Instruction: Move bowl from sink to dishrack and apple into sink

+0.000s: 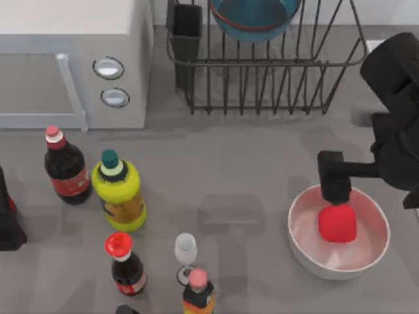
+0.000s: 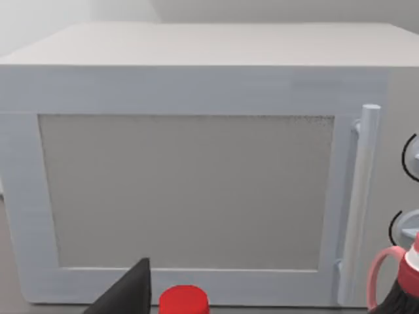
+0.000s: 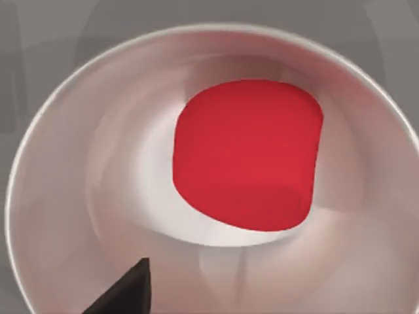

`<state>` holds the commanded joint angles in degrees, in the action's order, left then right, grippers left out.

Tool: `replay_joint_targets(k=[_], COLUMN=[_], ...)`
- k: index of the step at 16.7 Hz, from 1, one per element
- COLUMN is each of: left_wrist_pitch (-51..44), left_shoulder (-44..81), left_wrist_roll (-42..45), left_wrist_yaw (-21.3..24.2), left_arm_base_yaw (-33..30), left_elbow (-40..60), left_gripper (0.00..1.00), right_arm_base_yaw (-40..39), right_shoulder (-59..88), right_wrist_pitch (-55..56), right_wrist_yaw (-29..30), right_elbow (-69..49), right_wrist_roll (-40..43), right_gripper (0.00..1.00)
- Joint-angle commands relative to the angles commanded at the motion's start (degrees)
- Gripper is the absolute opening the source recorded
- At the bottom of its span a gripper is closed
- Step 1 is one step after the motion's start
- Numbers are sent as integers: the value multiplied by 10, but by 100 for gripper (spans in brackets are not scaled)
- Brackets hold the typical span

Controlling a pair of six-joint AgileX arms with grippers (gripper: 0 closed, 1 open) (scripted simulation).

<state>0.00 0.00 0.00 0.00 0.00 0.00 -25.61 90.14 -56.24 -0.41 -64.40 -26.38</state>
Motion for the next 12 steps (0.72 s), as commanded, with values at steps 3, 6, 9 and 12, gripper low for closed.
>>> replay_joint_targets(k=[3, 6, 9, 12], left_wrist_pitch=[0, 0, 0, 0], left_shoulder=[0, 0, 0, 0], left_wrist_roll=[0, 0, 0, 0], left_wrist_yaw=[0, 0, 0, 0], left_arm_base_yaw=[0, 0, 0, 0], left_elbow=[0, 0, 0, 0], left_gripper=[100, 100, 100, 100], right_arm_base_yaw=[-22, -30, -30, -26], right_shoulder=[74, 98, 98, 101], right_wrist_pitch=[-46, -60, -60, -49], right_wrist_yaw=[3, 4, 4, 4], right_elbow=[-59, -78, -78, -71], right_wrist_roll=[-22, -29, -29, -29], right_gripper=[100, 100, 100, 100])
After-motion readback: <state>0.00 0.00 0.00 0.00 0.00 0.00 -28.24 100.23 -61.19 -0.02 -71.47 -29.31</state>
